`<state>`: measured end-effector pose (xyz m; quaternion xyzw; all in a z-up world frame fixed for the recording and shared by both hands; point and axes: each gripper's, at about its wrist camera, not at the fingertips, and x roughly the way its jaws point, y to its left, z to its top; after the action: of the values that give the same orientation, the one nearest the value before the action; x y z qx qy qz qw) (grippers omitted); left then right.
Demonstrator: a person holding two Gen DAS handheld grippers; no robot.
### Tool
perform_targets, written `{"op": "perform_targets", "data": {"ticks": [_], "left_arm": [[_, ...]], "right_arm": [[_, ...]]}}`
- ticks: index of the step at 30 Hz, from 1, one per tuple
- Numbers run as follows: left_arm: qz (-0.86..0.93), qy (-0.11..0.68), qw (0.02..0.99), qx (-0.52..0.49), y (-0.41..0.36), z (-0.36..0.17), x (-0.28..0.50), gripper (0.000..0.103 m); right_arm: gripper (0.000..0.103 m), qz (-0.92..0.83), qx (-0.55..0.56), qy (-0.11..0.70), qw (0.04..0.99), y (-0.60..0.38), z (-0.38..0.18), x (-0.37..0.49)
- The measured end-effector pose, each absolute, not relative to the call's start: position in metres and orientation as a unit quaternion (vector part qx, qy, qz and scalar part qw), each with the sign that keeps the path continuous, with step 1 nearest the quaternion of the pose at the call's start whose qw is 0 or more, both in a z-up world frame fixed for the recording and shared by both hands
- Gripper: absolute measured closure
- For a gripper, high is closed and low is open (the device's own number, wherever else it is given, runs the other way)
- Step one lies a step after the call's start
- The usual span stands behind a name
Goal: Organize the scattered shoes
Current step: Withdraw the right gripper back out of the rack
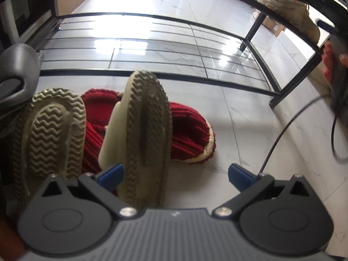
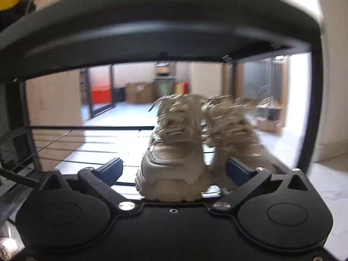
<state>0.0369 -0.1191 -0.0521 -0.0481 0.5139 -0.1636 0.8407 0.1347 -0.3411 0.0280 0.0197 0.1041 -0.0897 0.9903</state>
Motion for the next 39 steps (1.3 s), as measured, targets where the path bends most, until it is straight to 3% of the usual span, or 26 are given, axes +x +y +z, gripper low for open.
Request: {"op": "perform_targets", "data": {"ticks": [6, 9, 20, 26, 39], "left_arm": [[-0.165, 0.483, 0.859, -0.03, -0.118, -0.039, 0.028, 0.001], [-0.164, 0.467, 0.868, -0.027, -0.114, -0.031, 0.024, 0.001], [-0.146, 0.413, 0.899, -0.013, -0.098, -0.007, 0.016, 0.001], [-0.116, 0.37, 0.922, -0.003, -0.082, 0.015, 0.02, 0.001], [-0.056, 0.437, 0.898, 0.018, -0.052, -0.009, 0.02, 0.001]], "right_arm": [[0.0, -0.156, 0.084, 0.115, 0.977, -0.298, 0.016, 0.078], [0.0, -0.17, 0.065, 0.174, 0.968, -0.282, 0.021, 0.073], [0.0, -0.223, 0.131, 0.123, 0.958, -0.281, 0.018, 0.021], [0.0, -0.216, 0.108, 0.098, 0.965, -0.271, 0.02, 0.015], [0.0, -0.13, 0.107, 0.215, 0.962, -0.266, -0.003, 0.053]]}}
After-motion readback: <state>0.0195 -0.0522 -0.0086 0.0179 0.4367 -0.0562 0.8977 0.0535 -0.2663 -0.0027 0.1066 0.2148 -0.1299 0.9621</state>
